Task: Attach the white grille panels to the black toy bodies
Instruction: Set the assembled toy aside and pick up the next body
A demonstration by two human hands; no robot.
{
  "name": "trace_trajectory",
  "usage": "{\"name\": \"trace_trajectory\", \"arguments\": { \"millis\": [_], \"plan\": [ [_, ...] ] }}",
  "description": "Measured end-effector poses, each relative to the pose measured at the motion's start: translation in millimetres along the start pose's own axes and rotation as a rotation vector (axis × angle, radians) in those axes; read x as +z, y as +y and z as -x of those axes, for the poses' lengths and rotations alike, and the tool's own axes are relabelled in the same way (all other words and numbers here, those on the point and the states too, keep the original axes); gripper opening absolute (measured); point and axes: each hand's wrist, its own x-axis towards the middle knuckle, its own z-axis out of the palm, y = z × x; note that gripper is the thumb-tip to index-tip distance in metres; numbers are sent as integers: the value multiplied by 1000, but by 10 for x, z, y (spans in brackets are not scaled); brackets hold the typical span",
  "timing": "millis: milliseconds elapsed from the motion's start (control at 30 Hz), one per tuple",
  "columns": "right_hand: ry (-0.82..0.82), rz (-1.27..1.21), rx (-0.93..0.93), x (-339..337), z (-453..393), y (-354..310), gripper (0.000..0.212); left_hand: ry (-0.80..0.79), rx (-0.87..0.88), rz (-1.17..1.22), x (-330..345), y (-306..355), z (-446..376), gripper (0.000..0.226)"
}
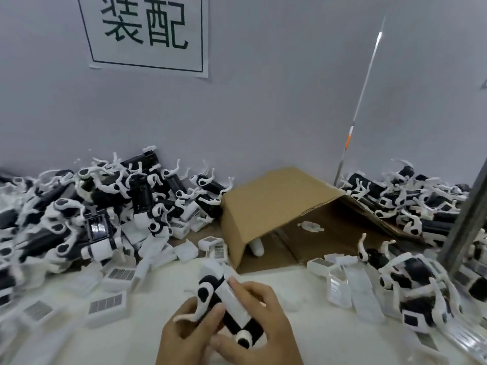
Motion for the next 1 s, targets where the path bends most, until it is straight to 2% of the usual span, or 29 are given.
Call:
{"name": "trace_trajectory", "arguments": {
  "millis": [33, 67, 133, 167, 267, 333, 400, 500, 667, 867, 1000],
  "plan": [
    [-74, -4, 26, -43, -8, 20, 72, -58, -9, -22, -88, -7, 75, 9],
    [-113, -1, 33, -41, 3, 62, 82, -69, -45, 21, -101, 28, 100, 18],
    [-91, 0, 57, -19, 8, 126, 99, -150, -101, 142, -101, 83, 115, 39],
    [-107, -23, 88, 7, 13, 119, 101, -175, -131, 176, -122, 85, 107, 46],
    [-146, -117, 113, 18, 29, 139, 70, -211, -184, 195, -143, 60, 84, 64],
    [-141, -130, 100, 21, 47, 148, 62, -216, -197, 197, -162, 71, 78, 73],
    [-109, -104, 78, 38, 58, 149, 59, -240, -195, 205, -137, 98, 93, 67],
    [-50, -121, 83, 51, 67, 138, 51, -234, -180, 186, -81, 132, 127, 45],
    [-16, -76, 39, 57, 71, 102, 46, -199, -186, 132, -104, 112, 138, 50],
    [-66, -91, 87, 92, 86, 176, 65, -264, -167, 148, -143, 110, 115, 47],
    [18, -99, 88, 71, 86, 163, 71, -236, -85, 96, -147, 64, 108, 44]
  ]
}}
